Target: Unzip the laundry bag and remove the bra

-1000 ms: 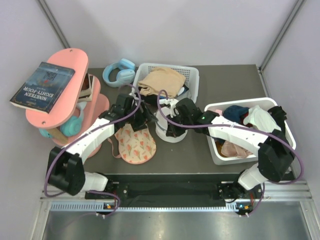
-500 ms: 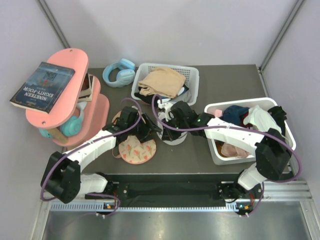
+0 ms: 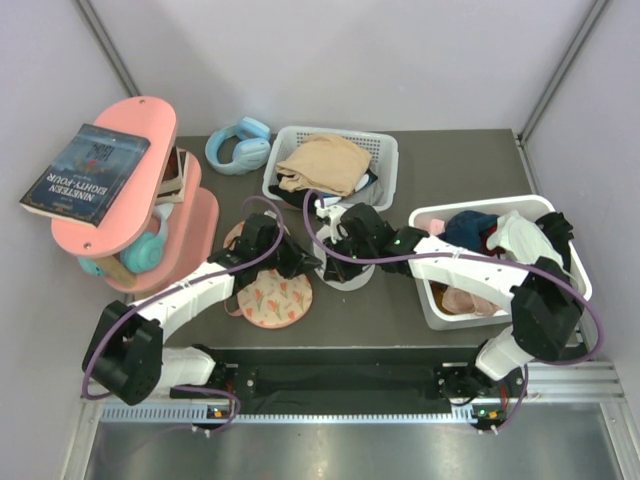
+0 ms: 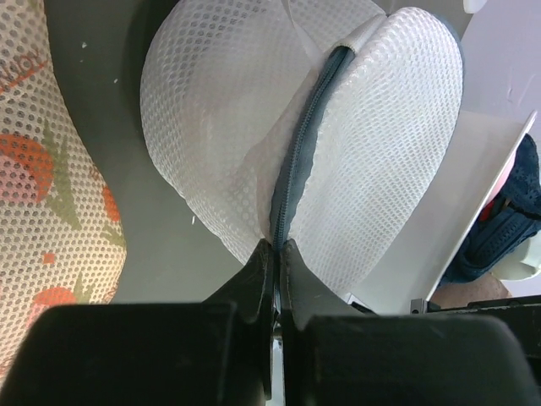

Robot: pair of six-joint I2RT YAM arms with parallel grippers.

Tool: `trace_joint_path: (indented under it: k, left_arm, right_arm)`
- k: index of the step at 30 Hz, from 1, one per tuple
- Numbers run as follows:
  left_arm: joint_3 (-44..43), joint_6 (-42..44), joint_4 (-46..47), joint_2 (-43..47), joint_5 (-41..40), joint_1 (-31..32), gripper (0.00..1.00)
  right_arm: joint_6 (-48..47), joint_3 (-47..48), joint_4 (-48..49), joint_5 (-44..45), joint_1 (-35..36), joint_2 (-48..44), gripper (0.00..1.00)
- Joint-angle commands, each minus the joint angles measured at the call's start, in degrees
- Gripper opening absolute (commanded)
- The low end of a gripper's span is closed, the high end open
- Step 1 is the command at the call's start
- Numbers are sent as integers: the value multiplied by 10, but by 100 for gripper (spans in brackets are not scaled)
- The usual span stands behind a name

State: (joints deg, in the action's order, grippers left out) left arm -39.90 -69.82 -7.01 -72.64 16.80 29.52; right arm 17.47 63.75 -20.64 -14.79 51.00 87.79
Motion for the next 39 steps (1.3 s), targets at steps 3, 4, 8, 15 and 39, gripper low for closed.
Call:
trace_joint_path:
  k: [3,4,8,15,39]
  left_arm:
    - [2,8,24,9,-31,-1,0]
    - [2,13,17,15,-34,-2,0]
    - [-4,34,-11,33,-51,-10,0]
    - [-17,85,-57,49,-62,-36,0]
    - [-232,255,-162,-82,-60,-40,69]
  right_arm:
    - [12,-11,15,6,13,-39,0]
    - [12,-13,12,9,13,-44,0]
    - [14,-22,5,26,13,-57,0]
    - [21,-45,1,55,0,-89,0]
    - [24,21,25,-24,-1,-26,0]
